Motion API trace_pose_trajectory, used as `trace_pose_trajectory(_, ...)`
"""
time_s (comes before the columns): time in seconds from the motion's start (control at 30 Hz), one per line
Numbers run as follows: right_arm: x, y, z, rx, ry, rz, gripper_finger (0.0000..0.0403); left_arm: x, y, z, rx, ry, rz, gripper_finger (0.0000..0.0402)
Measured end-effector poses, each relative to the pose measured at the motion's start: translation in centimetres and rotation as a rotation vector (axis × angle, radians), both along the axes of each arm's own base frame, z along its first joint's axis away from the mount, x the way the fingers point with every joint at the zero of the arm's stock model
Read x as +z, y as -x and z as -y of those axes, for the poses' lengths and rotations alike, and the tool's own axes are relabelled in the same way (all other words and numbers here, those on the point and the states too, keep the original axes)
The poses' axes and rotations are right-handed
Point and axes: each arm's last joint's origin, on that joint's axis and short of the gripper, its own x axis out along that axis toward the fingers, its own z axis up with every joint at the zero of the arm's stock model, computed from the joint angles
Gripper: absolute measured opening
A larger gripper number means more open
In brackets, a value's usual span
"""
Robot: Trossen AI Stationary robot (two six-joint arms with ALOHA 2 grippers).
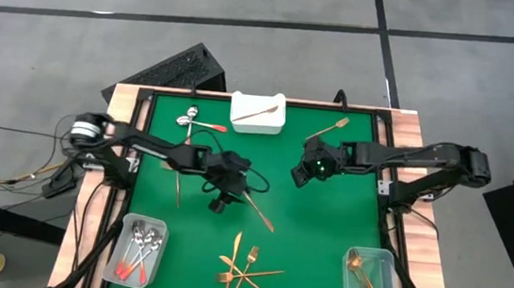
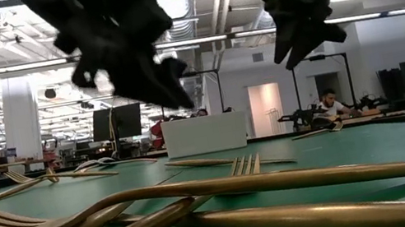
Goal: Sort silverware by color (type)
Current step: Put the gold table knife into the white bin
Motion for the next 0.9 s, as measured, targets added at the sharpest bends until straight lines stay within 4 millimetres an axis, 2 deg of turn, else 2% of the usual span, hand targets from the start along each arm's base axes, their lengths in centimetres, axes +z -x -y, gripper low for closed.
trace_pose_trajectory(0.23, -0.6, -0.2, -1.5, -0.012, -0.049, -0.027, 0.0164, -3.5, -2.0, -1.0, -0.051, -0.042, -0.049, 0.0147)
trace_pose_trajectory(0.43, -1.0, -0.3, -2.2, -0.025, -0.072, -0.042, 0.0164, -5.7, -2.4, -1.2, -0.085, -0.014, -0.094, 0.0093)
trace_pose_trajectory(0.7, -1.0, -0.1, -2.2, -0.075, -0.057, -0.041, 0.0164, -6.7, -2.4, -1.8, -0.032, 0.015, -0.141, 0.0012)
trace_pose_trajectory(0.9, -1.0, -0.2, -2.1, -0.077, -0.053, -0.040, 0.0163, -6.2, -2.3, -2.1, 0.020, 0.044, -0.142, 0.0008)
